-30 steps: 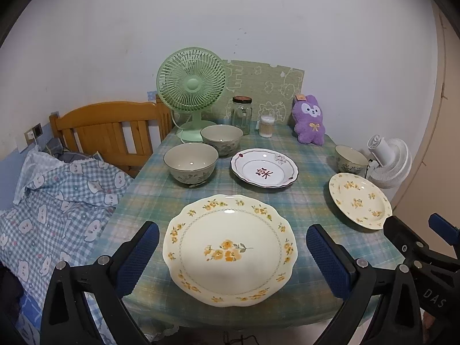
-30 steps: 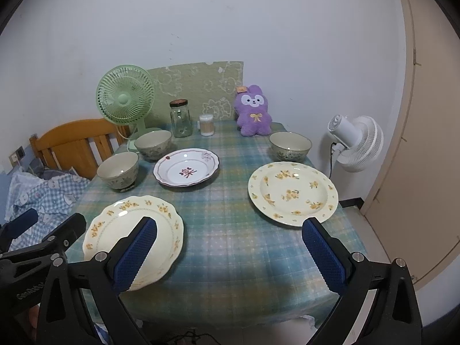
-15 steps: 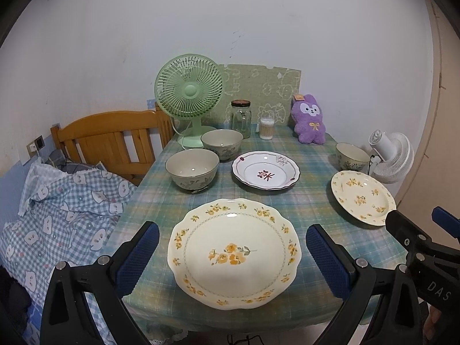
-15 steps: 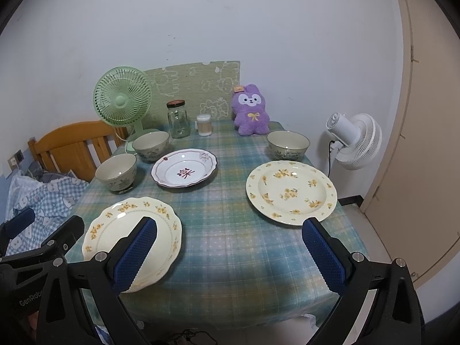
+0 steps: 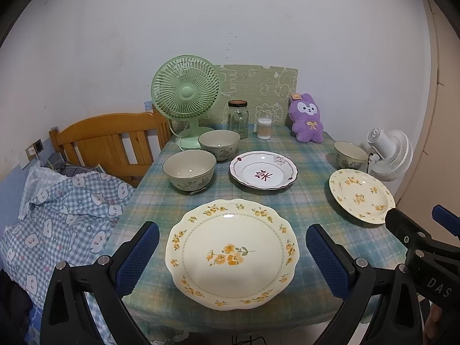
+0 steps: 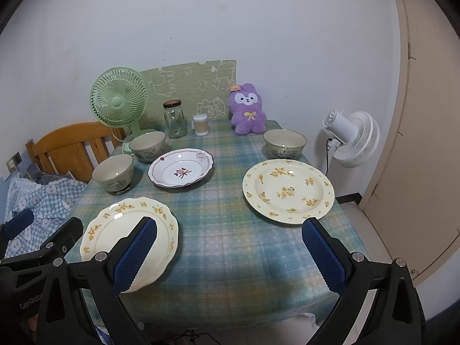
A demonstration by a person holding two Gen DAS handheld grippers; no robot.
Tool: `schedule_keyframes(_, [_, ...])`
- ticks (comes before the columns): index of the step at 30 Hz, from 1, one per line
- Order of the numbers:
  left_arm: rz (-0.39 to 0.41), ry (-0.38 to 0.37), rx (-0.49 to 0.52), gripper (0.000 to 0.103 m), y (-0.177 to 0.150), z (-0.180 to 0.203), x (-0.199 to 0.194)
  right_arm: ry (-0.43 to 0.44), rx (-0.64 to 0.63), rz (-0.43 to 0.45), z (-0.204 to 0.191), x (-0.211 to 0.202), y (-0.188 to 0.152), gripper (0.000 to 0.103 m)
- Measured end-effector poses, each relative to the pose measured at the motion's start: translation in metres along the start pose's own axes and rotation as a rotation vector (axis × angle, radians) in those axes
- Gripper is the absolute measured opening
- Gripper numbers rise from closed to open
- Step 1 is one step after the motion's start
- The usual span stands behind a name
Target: Organize plates and bowls
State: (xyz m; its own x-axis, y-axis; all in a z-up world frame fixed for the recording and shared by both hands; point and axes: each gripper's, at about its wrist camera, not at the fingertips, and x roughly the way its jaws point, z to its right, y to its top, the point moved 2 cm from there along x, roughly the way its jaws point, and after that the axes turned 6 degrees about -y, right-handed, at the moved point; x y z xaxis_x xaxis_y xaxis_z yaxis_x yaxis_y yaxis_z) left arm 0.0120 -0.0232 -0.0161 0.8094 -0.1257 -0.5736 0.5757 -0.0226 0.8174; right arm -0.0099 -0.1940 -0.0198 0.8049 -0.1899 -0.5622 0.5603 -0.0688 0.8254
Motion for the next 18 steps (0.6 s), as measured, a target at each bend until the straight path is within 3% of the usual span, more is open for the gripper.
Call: schedule_keyframes(18, [-0.001,0.001,0.000,0.102,-0.0003,-0.0002,0.0000,0.003,0.000,0.003,0.0014,-0.0001,-0.0006,0.102])
